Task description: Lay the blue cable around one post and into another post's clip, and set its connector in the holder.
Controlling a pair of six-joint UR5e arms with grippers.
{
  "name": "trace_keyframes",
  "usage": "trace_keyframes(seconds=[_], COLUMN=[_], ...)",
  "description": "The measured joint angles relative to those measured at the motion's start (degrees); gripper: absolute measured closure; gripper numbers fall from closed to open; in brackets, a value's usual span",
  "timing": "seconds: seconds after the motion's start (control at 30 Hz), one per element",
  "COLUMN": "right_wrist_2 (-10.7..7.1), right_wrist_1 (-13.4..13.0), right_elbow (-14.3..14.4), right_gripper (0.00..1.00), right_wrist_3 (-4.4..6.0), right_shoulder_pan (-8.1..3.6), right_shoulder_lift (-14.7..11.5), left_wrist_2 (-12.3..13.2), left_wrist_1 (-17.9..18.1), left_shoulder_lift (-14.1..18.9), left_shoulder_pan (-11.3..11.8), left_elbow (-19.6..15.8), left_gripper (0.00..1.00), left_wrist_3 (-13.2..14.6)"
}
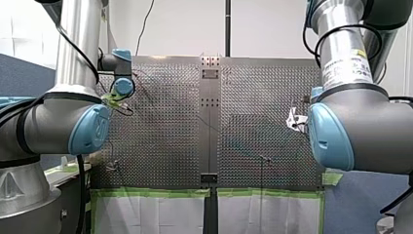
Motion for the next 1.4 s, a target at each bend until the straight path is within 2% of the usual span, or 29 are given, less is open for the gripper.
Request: trace_keyframes(seconds=[0.17,0.27,0.57,0.87,1.13,1.4], right_wrist_2=[-2.25,-2.81,-2.75,-1.74,-1.67,-1.58], right_wrist_1=[2.6,4.1,7.7,7.6,7.5,8.1], right_elbow=[-0.6,-1.3,-2.6,-2.5,-2.4,-2.5], right_gripper=[1.00,1.00,1.00,1.00,1.00,1.00], right_wrist_3=[0.27,0.16,-1.32,-1.58,-1.66,-3.20], right_shoulder_pan=[-0.04,0.05,0.19,-0.09,-0.98,-1.90], right_shoulder_lift=[-2.6,-4.1,-8.5,-13.1,-12.6,-9.3], left_wrist_2=[0.1,0.1,0.2,0.3,0.3,0.3], left_wrist_1=[0.1,0.1,0.1,0.1,0.1,0.1], left_shoulder_lift=[0.0,0.0,0.0,0.0,0.0,0.0], left_shoulder_pan=[0.0,0.0,0.1,0.1,0.1,0.1], left_elbow=[0.0,0.0,0.0,0.0,0.0,0.0], left_gripper=[0.00,0.00,0.00,0.00,0.00,0.00], left_wrist_3=[0.0,0.0,-0.2,-0.4,-0.4,-0.4])
